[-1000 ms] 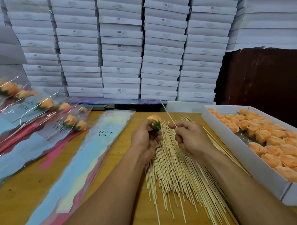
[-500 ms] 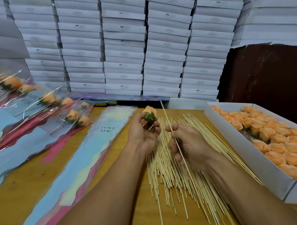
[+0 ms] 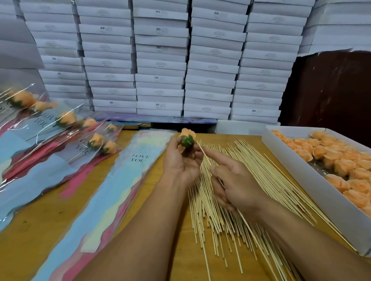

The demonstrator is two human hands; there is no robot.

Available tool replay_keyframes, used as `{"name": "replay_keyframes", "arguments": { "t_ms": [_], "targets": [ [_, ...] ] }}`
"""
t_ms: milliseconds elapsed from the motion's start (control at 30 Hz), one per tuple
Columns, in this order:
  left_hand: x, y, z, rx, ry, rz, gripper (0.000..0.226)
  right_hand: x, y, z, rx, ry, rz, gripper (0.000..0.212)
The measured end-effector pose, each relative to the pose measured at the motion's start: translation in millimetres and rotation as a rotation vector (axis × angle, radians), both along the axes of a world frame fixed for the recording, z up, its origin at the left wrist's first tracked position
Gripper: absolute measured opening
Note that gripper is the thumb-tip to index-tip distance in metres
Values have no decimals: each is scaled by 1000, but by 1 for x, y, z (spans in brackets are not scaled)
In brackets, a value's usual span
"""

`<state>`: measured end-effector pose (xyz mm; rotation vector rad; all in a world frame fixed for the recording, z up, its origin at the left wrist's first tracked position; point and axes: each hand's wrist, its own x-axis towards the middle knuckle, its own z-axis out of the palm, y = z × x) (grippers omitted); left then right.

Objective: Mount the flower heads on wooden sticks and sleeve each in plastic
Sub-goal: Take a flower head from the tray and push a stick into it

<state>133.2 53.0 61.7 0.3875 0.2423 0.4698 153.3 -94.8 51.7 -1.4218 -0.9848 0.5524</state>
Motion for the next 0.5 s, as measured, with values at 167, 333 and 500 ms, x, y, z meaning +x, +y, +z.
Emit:
{"name": "replay_keyframes", "arguments": {
  "t_ms": [167,333,500],
  "targets": [
    [2,0,0,7,-13,27,16,-2,0,1,-25,-67,-12,61],
    [3,-3,0,70,17,41,17,0,-1,1,-44,-115,-17,65],
    [3,-6,0,147,47,68,26,0,-3,2,-70,-129,-13,67]
  ]
}}
